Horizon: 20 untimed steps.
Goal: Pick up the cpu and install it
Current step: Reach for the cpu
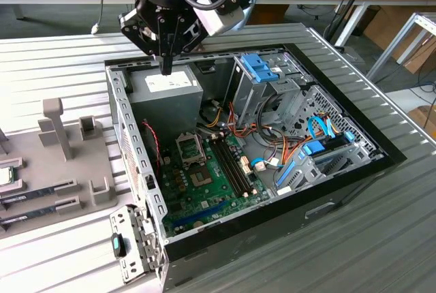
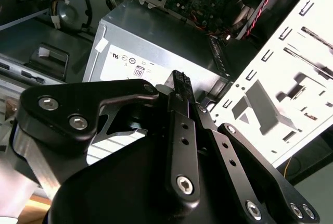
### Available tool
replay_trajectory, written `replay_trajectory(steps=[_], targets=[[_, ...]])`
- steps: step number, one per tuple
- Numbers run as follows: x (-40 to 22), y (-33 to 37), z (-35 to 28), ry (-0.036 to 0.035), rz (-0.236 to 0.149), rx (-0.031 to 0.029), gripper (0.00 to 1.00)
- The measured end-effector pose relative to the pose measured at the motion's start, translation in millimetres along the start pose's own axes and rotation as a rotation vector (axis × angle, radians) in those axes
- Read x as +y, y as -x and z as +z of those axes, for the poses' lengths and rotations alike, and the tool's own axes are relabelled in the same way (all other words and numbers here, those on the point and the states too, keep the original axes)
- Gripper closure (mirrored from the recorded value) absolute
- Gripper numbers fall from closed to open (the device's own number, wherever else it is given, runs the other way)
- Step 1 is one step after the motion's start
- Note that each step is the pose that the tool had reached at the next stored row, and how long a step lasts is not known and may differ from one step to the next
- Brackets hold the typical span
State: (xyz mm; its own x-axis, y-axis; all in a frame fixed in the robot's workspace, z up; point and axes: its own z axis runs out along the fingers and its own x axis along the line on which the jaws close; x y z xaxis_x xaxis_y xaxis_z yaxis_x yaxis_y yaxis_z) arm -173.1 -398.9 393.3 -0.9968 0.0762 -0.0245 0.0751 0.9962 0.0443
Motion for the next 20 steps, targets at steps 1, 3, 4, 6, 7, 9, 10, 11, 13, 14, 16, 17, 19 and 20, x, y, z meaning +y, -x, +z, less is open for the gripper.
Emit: replay_trajectory(steps=[1, 3, 4, 6, 7, 9, 10, 11, 13, 14, 16, 17, 19, 20], targets=[[0.0, -0.2, 0.0, 0.0000, 0.000, 0.0000, 0.89], [-0.1, -0.7, 0.0, 0.0001, 0.000, 0.0000, 0.89], [-0.1, -0.8, 0.0, 0.0000, 0.000, 0.0000, 0.89], [-0.1, -1.6, 0.0, 0.0001, 0.000, 0.0000, 0.89], [-0.1, -1.8, -0.1, 0.0000, 0.000, 0.0000, 0.89], [-0.2, -2.2, -0.1, 0.0001, 0.000, 0.0000, 0.89], [-0.2, -2.8, -0.1, 0.0001, 0.000, 0.0000, 0.89], [-0.2, -3.2, -0.1, 0.0000, 0.000, 0.0000, 0.89], [-0.2, -3.5, -0.1, 0.0001, 0.000, 0.0000, 0.89], [-0.3, -3.8, -0.1, 0.0000, 0.000, 0.0000, 0.89], [-0.3, -4.2, -0.1, 0.0000, 0.000, 0.0000, 0.89], [-0.3, -4.4, -0.1, 0.0000, 0.000, 0.0000, 0.89], [-0.4, -4.8, -0.1, 0.0000, 0.000, 0.0000, 0.89], [-0.4, -5.0, -0.1, 0.0000, 0.000, 0.0000, 0.89]])
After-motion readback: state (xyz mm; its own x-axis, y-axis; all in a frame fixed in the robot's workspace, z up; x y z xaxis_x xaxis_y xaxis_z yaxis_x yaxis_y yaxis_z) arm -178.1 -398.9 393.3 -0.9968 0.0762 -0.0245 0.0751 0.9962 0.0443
